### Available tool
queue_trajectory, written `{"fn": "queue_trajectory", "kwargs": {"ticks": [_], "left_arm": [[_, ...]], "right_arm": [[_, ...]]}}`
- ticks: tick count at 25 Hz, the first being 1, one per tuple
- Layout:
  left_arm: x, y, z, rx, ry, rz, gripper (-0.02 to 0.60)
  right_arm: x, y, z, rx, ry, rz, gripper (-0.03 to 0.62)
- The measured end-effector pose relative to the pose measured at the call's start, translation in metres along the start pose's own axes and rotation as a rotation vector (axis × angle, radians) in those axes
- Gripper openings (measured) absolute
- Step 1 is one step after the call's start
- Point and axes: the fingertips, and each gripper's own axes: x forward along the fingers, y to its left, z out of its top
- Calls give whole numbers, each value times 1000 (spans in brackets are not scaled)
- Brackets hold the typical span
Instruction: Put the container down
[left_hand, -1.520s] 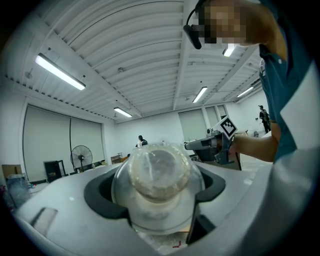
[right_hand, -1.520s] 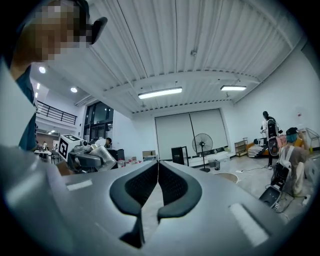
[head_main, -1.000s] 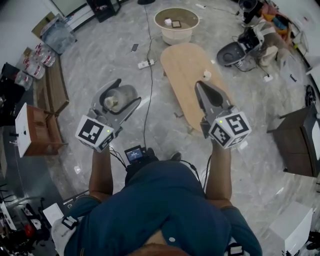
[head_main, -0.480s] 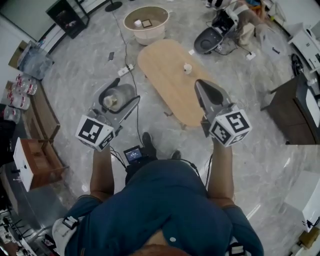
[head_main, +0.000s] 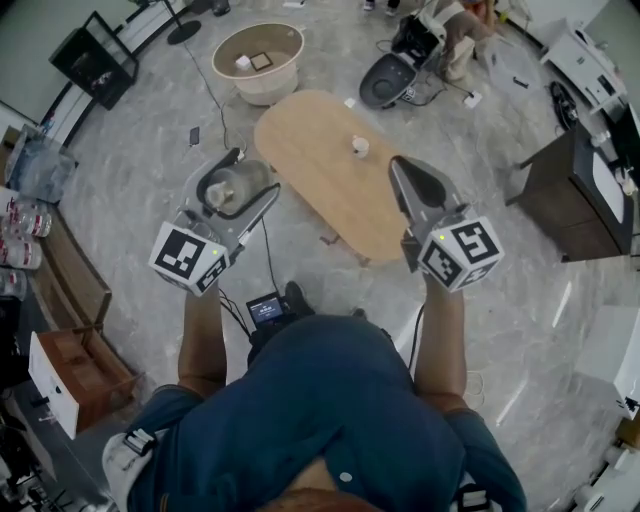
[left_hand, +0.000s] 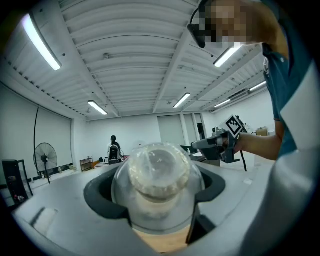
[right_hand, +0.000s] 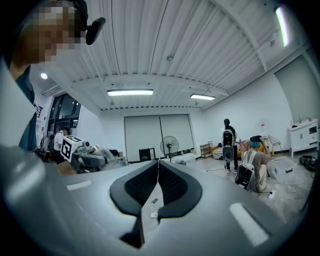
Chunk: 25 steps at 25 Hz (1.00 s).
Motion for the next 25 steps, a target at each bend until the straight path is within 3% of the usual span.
{"fn": "queue_trajectory", "kwargs": {"ticks": [8, 15, 25], "left_arm": [[-2, 70, -6, 5, -22, -81, 341], [0, 101, -11, 4, -48, -132, 341], [-5, 141, -26, -19, -35, -103, 341]], "right_arm": [[49, 18, 6, -2, -5, -94, 11], [68, 25, 11, -18, -10, -160, 11], [123, 40, 8, -24, 19, -96, 11]]}}
